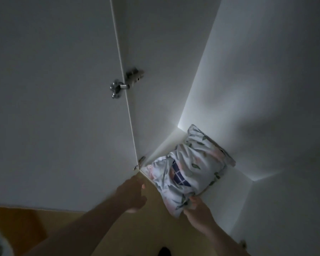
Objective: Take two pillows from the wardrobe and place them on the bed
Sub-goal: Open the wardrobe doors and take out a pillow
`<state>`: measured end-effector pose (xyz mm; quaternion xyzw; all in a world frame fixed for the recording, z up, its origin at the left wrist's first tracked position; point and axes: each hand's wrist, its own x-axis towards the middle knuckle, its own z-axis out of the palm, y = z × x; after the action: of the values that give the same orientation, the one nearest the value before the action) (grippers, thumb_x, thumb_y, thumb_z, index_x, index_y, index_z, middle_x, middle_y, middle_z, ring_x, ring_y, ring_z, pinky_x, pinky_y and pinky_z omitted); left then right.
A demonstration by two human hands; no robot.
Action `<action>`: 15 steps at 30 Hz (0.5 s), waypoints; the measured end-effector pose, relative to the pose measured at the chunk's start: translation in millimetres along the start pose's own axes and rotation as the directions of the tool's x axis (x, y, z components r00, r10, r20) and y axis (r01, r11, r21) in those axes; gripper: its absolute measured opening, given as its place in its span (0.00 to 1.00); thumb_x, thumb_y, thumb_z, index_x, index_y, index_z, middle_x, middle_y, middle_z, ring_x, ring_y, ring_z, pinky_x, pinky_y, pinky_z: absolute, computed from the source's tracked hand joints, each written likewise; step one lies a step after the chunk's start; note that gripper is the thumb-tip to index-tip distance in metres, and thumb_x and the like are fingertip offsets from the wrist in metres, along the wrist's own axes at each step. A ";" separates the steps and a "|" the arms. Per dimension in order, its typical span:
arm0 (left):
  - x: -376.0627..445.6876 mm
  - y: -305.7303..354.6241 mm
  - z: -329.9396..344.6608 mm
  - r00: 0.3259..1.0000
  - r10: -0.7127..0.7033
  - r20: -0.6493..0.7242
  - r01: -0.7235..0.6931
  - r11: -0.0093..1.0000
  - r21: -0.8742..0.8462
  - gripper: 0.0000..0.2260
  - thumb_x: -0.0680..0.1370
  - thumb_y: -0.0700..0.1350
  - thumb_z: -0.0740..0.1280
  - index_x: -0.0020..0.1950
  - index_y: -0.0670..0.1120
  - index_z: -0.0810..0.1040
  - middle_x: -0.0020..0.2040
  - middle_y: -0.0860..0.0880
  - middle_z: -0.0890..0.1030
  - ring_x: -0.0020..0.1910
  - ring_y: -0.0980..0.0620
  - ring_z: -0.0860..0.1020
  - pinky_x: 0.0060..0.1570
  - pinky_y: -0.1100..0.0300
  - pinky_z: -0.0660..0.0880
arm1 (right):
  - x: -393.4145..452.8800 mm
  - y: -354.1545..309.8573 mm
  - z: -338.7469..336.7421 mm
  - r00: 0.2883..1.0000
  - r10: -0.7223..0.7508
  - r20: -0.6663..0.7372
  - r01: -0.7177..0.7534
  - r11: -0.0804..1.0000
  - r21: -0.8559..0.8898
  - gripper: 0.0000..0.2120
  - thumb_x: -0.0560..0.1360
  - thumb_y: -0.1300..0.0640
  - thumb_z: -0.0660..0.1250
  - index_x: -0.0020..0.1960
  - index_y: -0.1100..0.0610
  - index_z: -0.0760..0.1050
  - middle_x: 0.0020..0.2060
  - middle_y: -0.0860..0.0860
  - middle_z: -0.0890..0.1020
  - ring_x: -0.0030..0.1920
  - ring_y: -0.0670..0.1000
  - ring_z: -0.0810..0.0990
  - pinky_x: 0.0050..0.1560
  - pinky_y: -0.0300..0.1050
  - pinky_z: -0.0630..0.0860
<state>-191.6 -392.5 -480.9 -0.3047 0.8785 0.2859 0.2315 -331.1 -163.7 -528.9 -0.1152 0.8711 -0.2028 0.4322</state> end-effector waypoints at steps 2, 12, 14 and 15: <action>43.3 -24.5 38.2 0.999 -0.015 0.033 0.014 1.000 0.019 0.19 0.76 0.54 0.67 0.67 0.55 0.73 0.69 0.52 0.70 0.66 0.49 0.74 0.65 0.56 0.70 | 49.3 22.4 31.6 0.999 0.036 0.002 -0.036 0.999 0.012 0.18 0.80 0.57 0.63 0.69 0.54 0.71 0.65 0.51 0.77 0.62 0.53 0.77 0.54 0.40 0.69; 211.3 -108.5 205.4 0.991 -0.035 0.129 0.023 0.995 0.094 0.22 0.77 0.51 0.67 0.70 0.55 0.68 0.69 0.50 0.69 0.67 0.47 0.73 0.64 0.54 0.71 | 245.1 131.6 161.7 0.982 0.188 0.005 -0.187 0.979 0.085 0.34 0.84 0.43 0.57 0.82 0.59 0.52 0.80 0.57 0.60 0.79 0.57 0.64 0.73 0.43 0.62; 234.9 -116.4 226.3 0.990 -0.012 0.139 -0.002 0.995 0.101 0.23 0.77 0.51 0.67 0.71 0.54 0.68 0.69 0.50 0.69 0.66 0.46 0.74 0.64 0.53 0.72 | 277.9 143.2 174.8 0.974 0.227 -0.022 -0.221 0.965 0.138 0.33 0.84 0.42 0.58 0.81 0.60 0.57 0.77 0.59 0.66 0.76 0.59 0.68 0.74 0.48 0.64; 248.7 -121.9 238.0 0.990 -0.001 0.138 -0.015 0.993 0.115 0.24 0.77 0.52 0.67 0.72 0.54 0.67 0.69 0.50 0.69 0.66 0.46 0.74 0.64 0.52 0.72 | 295.9 147.7 183.8 0.963 0.269 -0.029 -0.256 0.942 0.217 0.34 0.82 0.41 0.61 0.80 0.60 0.59 0.75 0.60 0.69 0.74 0.61 0.70 0.75 0.52 0.66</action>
<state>-230.7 -418.9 -843.0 -0.2674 0.8766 0.2558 0.3078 -365.4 -189.9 -904.7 0.0543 0.8645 -0.2379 0.4395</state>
